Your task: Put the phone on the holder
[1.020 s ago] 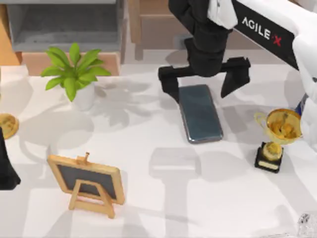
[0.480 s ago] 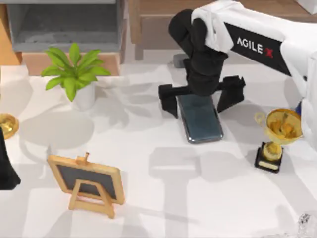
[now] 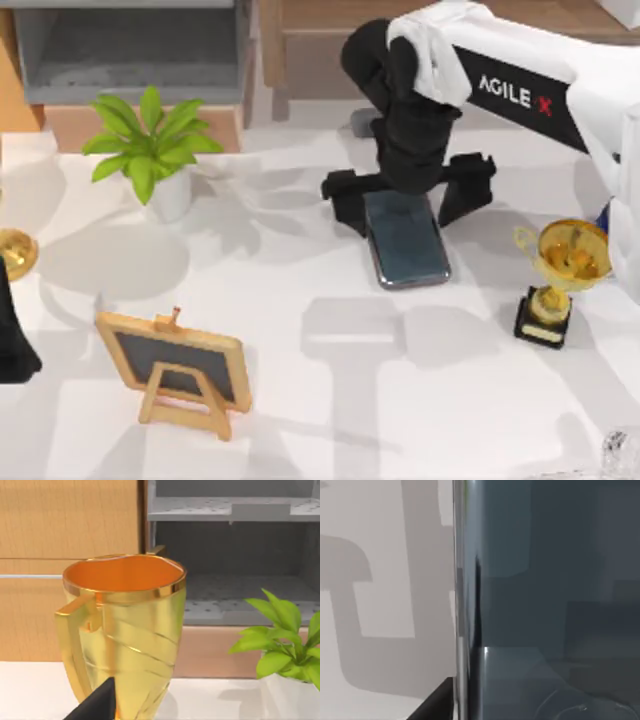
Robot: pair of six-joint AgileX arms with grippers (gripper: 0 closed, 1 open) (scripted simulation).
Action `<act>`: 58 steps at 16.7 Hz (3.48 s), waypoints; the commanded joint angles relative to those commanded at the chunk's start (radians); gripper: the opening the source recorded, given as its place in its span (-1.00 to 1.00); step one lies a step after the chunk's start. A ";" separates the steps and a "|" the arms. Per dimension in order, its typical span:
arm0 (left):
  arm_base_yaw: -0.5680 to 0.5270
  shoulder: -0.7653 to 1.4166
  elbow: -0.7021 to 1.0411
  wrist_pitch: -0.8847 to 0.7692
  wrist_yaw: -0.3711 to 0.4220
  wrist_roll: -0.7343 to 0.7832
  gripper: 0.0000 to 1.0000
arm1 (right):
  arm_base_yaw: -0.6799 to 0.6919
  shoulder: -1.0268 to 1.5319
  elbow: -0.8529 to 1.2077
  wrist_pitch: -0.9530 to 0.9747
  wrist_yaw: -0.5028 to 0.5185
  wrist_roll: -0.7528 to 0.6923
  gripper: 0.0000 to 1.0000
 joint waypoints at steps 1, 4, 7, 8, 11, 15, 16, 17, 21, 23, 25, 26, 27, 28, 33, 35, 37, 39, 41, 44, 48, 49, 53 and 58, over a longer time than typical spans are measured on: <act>0.000 0.000 0.000 0.000 0.000 0.000 1.00 | 0.000 0.000 0.000 0.000 0.000 0.000 0.10; 0.000 0.000 0.000 0.000 0.000 0.000 1.00 | 0.000 0.000 0.000 0.000 0.000 0.000 -0.36; 0.000 0.000 0.000 0.000 0.000 0.000 1.00 | 0.000 0.000 0.000 0.000 0.000 0.000 -0.81; 0.000 0.000 0.000 0.000 0.000 0.000 1.00 | 0.000 0.000 0.000 0.000 0.000 0.000 -0.96; 0.000 0.000 0.000 0.000 0.000 0.000 1.00 | 0.000 0.000 0.000 0.000 0.000 0.000 -1.00; 0.000 0.000 0.000 0.000 0.000 0.000 1.00 | 0.000 0.000 0.000 0.000 0.000 0.000 -1.00; 0.000 0.000 0.000 0.000 0.000 0.000 1.00 | 0.000 0.000 0.000 0.000 0.000 0.000 -1.00; 0.000 0.000 0.000 0.000 0.000 0.000 1.00 | 0.001 -0.039 -0.003 -0.015 0.011 -0.004 -1.00; 0.000 0.000 0.000 0.000 0.000 0.000 1.00 | 0.001 -0.046 0.034 -0.061 0.011 -0.003 -1.00; 0.000 0.000 0.000 0.000 0.000 0.000 1.00 | 0.001 -0.051 0.052 -0.083 0.011 -0.004 -1.00; 0.000 0.000 0.000 0.000 0.000 0.000 1.00 | 0.001 -0.051 0.053 -0.084 0.011 -0.004 -1.00; 0.000 0.000 0.000 0.000 0.000 0.000 1.00 | 0.001 -0.047 0.051 -0.082 0.011 -0.003 -1.00; 0.000 0.000 0.000 0.000 0.000 0.000 1.00 | 0.001 -0.047 0.051 -0.082 0.011 -0.003 -1.00; 0.000 0.000 0.000 0.000 0.000 0.000 1.00 | 0.001 -0.056 0.055 -0.080 0.008 -0.003 -1.00; 0.000 0.000 0.000 0.000 0.000 0.000 1.00 | -0.014 -0.212 0.033 -0.025 -0.042 -0.030 -1.00; 0.000 0.000 0.000 0.000 0.000 0.000 1.00 | -0.042 -0.303 -0.008 0.024 -0.075 -0.054 -1.00; 0.000 0.000 0.000 0.000 0.000 0.000 1.00 | -0.089 -0.394 -0.060 0.091 -0.110 -0.084 -1.00; 0.000 0.000 0.000 0.000 0.000 0.000 1.00 | -0.160 -0.482 -0.124 0.176 -0.147 -0.121 -1.00; 0.000 0.000 0.000 0.000 0.000 0.000 1.00 | -0.247 -0.565 -0.198 0.273 -0.185 -0.164 -1.00; 0.000 0.000 0.000 0.000 0.000 0.000 1.00 | -0.402 -0.678 -0.326 0.435 -0.242 -0.235 -1.00; 0.000 0.000 0.000 0.000 0.000 0.000 1.00 | -0.632 -0.807 -0.527 0.656 -0.319 -0.341 -1.00; 0.000 0.000 0.000 0.000 0.000 0.000 1.00 | -0.690 -0.835 -0.582 0.709 -0.338 -0.369 -1.00; 0.000 0.000 0.000 0.000 0.000 0.000 1.00 | -0.908 -0.934 -0.809 0.898 -0.414 -0.476 -1.00; 0.000 0.000 0.000 0.000 0.000 0.000 1.00 | -1.129 -1.022 -1.072 1.076 -0.503 -0.591 -1.00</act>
